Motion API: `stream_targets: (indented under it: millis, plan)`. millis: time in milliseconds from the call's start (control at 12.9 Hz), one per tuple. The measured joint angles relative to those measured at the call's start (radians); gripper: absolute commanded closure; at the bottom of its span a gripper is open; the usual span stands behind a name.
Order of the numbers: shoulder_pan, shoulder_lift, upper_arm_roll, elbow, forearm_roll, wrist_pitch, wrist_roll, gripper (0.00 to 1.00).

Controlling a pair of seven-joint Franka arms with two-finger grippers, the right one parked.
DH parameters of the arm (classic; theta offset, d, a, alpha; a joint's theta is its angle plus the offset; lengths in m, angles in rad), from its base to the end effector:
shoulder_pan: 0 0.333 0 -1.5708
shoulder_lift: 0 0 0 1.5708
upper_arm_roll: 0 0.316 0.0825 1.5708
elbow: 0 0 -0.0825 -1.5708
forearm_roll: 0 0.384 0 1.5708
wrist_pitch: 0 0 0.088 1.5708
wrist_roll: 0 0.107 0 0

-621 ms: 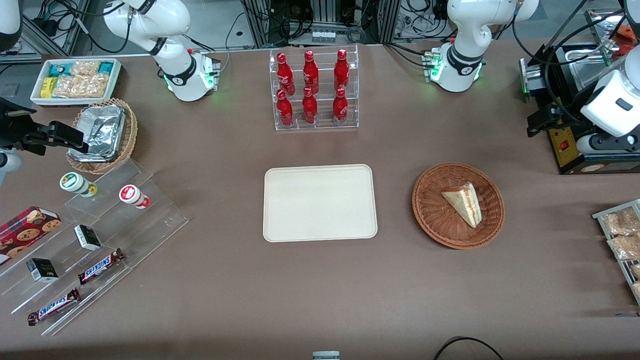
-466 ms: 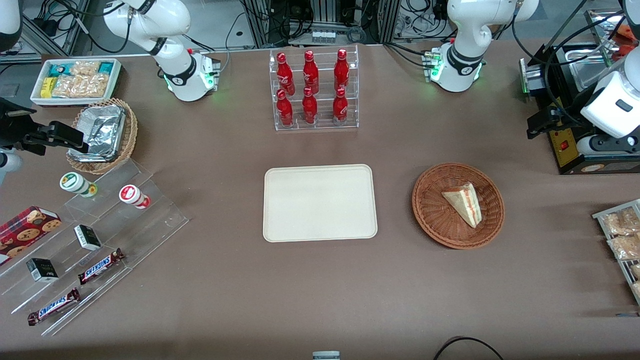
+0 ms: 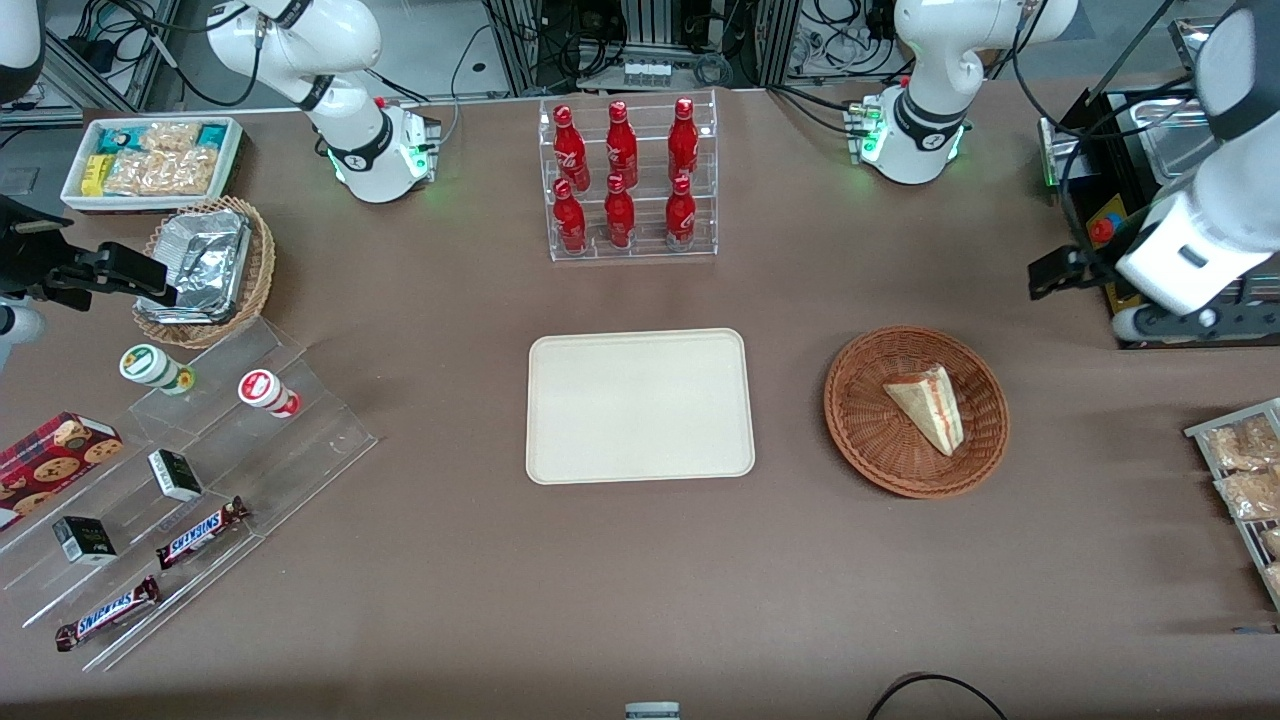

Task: Place sandwich from basket to tray
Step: 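Move the left gripper over the wicker basket and lower toward the sandwich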

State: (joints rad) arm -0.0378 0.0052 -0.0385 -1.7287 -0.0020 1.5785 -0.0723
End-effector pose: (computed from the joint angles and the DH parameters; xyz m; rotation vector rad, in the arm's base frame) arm 0.5452 -0.0418 0.5483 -3.1228 0.0060 0.2427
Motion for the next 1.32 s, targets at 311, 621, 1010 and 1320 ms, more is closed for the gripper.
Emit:
stream_targets:
  millis: [311, 621, 1010, 1320]
  plan:
    - [0.0, -0.038, 0.0, -0.256, 0.0, 0.246, 0.0, 0.0]
    - [0.001, -0.052, 0.0, -0.448, 0.0, 0.472, -0.02, 0.0]
    - [-0.005, -0.045, -0.005, -0.539, 0.0, 0.641, -0.261, 0.0]
    - [-0.007, -0.002, -0.021, -0.578, 0.0, 0.755, -0.524, 0.0]
